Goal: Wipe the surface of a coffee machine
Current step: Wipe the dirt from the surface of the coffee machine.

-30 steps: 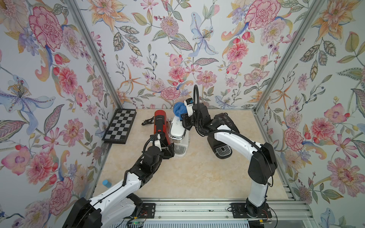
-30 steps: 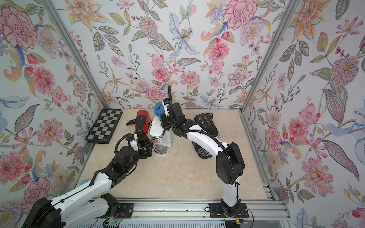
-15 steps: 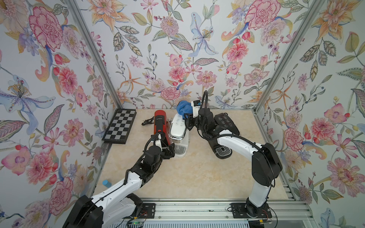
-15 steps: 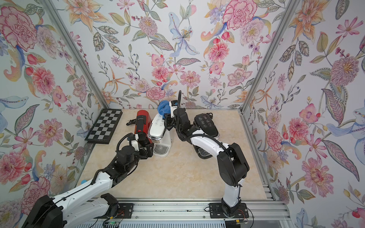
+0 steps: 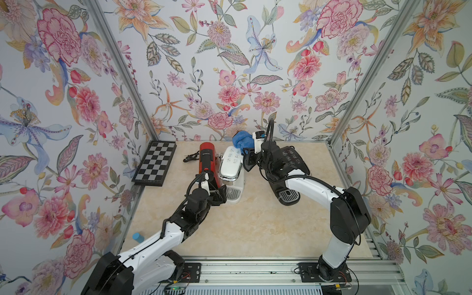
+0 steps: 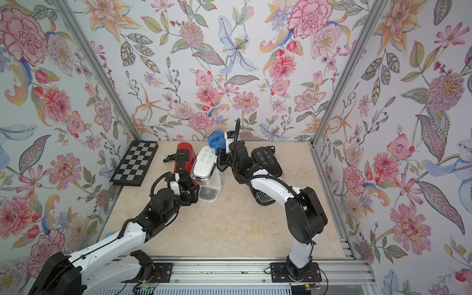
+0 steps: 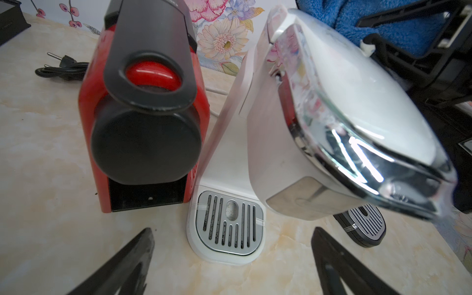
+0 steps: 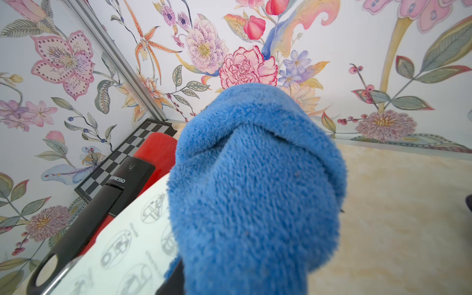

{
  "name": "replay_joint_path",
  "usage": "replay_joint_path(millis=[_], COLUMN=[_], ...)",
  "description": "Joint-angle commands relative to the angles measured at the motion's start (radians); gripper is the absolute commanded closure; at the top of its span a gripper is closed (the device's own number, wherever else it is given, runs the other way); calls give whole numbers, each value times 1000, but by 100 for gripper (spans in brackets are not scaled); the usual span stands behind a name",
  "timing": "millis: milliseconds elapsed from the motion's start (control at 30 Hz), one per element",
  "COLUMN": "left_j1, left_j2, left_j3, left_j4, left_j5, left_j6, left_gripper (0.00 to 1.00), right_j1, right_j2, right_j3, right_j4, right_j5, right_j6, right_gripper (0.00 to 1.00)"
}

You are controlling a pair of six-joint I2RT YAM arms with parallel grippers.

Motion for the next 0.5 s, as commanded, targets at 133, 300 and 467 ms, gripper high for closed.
replay_joint_path(millis=[133, 300, 467], left_j1=[11, 12, 12], left_j2=[44, 57, 36], left_j3=[20, 25, 12], left_j4=[46, 50, 43], left_j5=[18, 32, 22], left_j6=[-24, -26, -29], left_gripper=[3, 3, 3], right_j1=[56, 83, 79], right_j2=[12, 88, 118], right_j3=[-79, -90, -114], right_j4=[-129, -116, -104], right_j5=[8, 12, 26], right_j6=[-15, 10, 29], right_gripper=[67, 68, 68])
